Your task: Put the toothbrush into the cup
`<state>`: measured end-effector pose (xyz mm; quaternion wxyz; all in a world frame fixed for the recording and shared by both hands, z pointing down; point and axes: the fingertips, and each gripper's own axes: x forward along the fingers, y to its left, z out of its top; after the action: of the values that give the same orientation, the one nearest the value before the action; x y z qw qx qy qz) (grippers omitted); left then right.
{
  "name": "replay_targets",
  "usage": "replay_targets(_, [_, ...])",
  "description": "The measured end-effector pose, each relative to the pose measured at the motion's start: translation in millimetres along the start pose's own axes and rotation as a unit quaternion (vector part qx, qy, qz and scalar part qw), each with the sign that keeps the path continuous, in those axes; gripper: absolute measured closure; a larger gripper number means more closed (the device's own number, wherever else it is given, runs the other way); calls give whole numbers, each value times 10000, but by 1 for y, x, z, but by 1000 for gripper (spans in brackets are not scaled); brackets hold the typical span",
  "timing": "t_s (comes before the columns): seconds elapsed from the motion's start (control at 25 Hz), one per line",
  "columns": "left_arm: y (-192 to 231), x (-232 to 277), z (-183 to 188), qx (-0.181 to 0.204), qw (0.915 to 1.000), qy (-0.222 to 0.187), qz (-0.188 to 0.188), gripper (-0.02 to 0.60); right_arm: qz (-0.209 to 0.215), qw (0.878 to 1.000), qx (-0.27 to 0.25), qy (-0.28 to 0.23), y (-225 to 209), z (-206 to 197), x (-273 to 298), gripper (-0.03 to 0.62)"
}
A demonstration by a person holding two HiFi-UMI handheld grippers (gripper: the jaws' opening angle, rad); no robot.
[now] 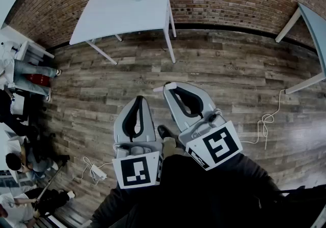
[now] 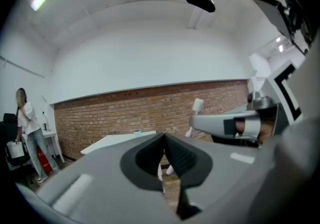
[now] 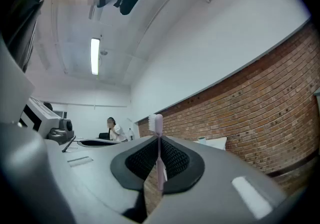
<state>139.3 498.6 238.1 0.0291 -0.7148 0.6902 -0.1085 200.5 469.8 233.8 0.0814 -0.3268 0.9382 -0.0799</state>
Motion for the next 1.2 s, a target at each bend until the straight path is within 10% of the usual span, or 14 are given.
replay_targets(0.44, [27, 46, -23, -406, 9988, 2, -283, 574, -200, 9992, -227, 275, -15, -20, 46, 580])
replay_targets(1.2, [189, 164, -24, -851, 9939, -273, -646, 574, -432, 9950, -773, 473, 6, -25, 237, 580])
